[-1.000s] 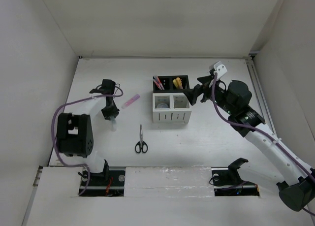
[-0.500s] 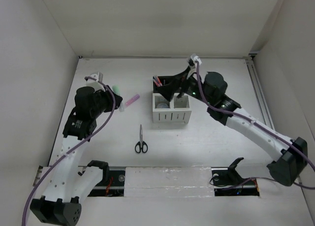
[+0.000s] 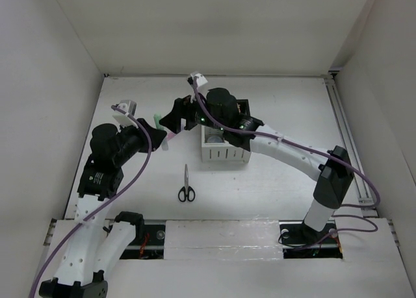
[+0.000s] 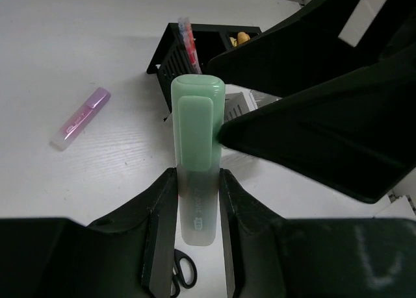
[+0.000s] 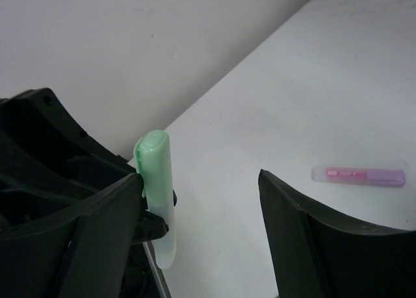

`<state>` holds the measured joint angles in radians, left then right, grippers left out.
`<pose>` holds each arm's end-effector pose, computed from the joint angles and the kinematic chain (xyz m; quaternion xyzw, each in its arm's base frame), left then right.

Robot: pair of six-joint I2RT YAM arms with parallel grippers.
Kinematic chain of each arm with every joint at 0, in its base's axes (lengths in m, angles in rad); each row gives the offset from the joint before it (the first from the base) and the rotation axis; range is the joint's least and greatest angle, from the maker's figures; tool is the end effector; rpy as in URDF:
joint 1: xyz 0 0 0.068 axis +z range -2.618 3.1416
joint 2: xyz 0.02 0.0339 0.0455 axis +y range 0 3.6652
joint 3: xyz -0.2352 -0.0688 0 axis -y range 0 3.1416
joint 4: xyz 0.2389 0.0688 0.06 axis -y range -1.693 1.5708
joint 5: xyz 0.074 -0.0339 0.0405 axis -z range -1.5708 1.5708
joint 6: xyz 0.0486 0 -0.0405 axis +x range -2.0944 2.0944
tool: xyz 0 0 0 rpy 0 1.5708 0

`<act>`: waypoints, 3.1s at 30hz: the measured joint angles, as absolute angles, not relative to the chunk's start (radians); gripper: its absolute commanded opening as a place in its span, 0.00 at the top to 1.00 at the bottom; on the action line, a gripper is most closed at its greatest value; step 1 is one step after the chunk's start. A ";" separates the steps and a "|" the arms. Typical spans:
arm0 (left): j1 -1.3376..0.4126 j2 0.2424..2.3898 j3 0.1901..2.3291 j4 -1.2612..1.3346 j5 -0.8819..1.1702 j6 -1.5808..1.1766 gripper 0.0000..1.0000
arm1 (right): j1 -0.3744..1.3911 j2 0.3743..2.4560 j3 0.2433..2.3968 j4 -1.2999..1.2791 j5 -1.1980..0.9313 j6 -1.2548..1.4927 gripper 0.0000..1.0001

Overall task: Sort the stationery into containers
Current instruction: Pick up the stationery from the center of the board, then place the stationery in the storage box.

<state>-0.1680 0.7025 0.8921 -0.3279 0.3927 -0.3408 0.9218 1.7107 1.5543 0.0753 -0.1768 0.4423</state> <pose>0.1759 -0.0487 0.3530 0.0638 0.7481 -0.3045 0.5862 0.2468 0.3394 0.3586 -0.2320 0.6972 0.4760 0.4832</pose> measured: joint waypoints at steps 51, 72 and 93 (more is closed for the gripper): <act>-0.162 0.691 0.870 -0.340 0.372 -0.324 0.00 | 0.885 1.760 1.545 0.219 -0.234 0.338 1.00; -0.162 0.744 0.870 -0.341 0.306 -0.342 0.00 | 0.255 1.702 1.116 0.802 -0.688 0.107 1.00; -0.162 0.744 0.870 -0.342 0.298 -0.342 0.00 | 0.223 1.810 0.982 0.987 -0.752 0.139 0.00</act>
<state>-0.1619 0.7441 0.8700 -0.3416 0.2977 -0.3424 0.2234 1.8103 0.9825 0.9874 -0.7521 0.1387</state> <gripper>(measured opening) 0.997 0.994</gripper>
